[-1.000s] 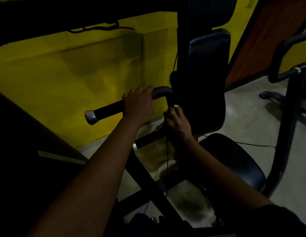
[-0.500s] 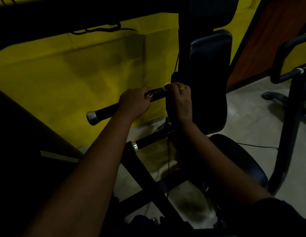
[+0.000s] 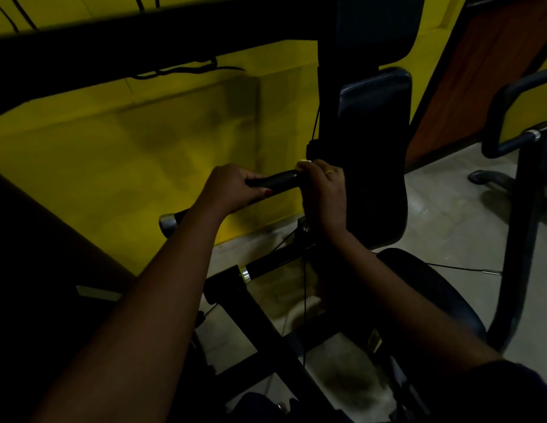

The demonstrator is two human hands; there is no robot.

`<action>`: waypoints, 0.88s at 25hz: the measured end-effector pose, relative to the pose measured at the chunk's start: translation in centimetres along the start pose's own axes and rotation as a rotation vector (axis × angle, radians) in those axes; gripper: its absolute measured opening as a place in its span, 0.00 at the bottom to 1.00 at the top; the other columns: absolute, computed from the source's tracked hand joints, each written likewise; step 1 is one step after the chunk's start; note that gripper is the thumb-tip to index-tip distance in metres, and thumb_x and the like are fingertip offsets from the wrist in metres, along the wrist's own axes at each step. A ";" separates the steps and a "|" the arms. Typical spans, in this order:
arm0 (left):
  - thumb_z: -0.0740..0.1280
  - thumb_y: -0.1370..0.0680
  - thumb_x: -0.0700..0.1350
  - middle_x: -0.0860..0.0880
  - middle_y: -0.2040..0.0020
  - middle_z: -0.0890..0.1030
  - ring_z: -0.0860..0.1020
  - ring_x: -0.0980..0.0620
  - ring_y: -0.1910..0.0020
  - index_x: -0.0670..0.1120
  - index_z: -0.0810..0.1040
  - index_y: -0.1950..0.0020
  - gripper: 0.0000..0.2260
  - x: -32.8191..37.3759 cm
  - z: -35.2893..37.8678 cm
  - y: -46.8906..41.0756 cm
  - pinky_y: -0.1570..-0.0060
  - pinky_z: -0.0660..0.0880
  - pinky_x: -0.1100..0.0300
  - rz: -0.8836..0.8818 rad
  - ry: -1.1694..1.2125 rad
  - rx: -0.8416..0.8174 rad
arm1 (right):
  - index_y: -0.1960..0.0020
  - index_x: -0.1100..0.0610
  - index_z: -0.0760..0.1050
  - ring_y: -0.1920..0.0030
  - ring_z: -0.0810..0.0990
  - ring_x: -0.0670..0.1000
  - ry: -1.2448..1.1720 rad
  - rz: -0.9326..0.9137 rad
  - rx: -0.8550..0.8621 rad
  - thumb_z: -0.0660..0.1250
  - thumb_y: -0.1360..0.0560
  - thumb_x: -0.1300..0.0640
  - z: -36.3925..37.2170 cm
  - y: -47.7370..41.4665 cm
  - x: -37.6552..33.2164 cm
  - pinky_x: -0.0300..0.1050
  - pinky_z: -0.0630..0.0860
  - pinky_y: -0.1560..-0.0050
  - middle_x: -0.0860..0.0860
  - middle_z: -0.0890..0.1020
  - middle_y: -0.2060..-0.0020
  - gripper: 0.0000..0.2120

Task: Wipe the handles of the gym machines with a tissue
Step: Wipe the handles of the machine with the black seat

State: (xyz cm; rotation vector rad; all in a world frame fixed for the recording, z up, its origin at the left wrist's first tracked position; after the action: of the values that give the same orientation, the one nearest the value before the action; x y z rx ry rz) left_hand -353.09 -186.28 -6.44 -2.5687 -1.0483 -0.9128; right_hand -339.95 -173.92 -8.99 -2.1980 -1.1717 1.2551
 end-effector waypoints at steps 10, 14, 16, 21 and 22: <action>0.75 0.29 0.53 0.48 0.46 0.84 0.79 0.53 0.51 0.50 0.83 0.41 0.18 0.0 0.0 0.0 0.56 0.72 0.62 -0.019 -0.026 0.031 | 0.44 0.65 0.78 0.57 0.81 0.51 -0.560 0.503 -0.578 0.66 0.24 0.64 3.6 -5.3 1.8 0.48 0.79 0.59 0.51 0.82 0.55 0.09; 0.77 0.31 0.54 0.47 0.49 0.84 0.79 0.54 0.55 0.48 0.83 0.42 0.20 -0.4 -0.1 0.0 0.62 0.73 0.64 -0.053 0.022 0.042 | 0.46 0.60 0.80 0.46 0.79 0.52 -0.196 -0.127 -0.145 0.64 0.27 0.69 1.8 -0.7 -0.6 0.43 0.77 0.49 0.54 0.81 0.47 0.13; 0.77 0.31 0.54 0.48 0.49 0.84 0.78 0.56 0.57 0.48 0.83 0.42 0.20 -0.5 0.1 -0.1 0.66 0.72 0.67 -0.037 0.019 0.025 | 0.44 0.60 0.81 0.44 0.78 0.52 -0.125 -0.294 0.061 0.68 0.26 0.66 0.5 1.6 -0.2 0.37 0.74 0.45 0.56 0.81 0.45 0.12; 0.77 0.30 0.52 0.48 0.48 0.84 0.80 0.54 0.50 0.50 0.82 0.41 0.19 -0.9 0.1 -0.1 0.52 0.77 0.59 0.004 0.038 -0.029 | 0.53 0.59 0.83 0.52 0.77 0.58 -0.017 0.219 0.146 0.67 0.30 0.60 1.7 -0.4 -2.5 0.41 0.65 0.53 0.56 0.84 0.58 0.09; 0.77 0.30 0.50 0.48 0.47 0.84 0.80 0.53 0.48 0.50 0.82 0.40 0.19 -1.0 0.1 0.0 0.48 0.78 0.55 0.009 0.066 -0.047 | 0.54 0.60 0.83 0.52 0.76 0.56 0.044 0.092 0.165 0.67 0.31 0.61 1.8 -0.2 -3.5 0.43 0.65 0.52 0.57 0.84 0.58 0.09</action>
State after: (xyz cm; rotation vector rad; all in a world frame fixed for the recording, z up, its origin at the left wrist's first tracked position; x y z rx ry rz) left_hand -353.59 -186.78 -7.19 -2.5595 -1.0079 -1.0250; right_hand -342.48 -176.81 -7.97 -2.1668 -0.9245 1.2848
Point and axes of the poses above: each hand's wrist, its own y-axis away from the middle knuckle, its own z-axis out of the palm, x = y × z, the point moved 6 cm from there along -y, towards the middle knuckle
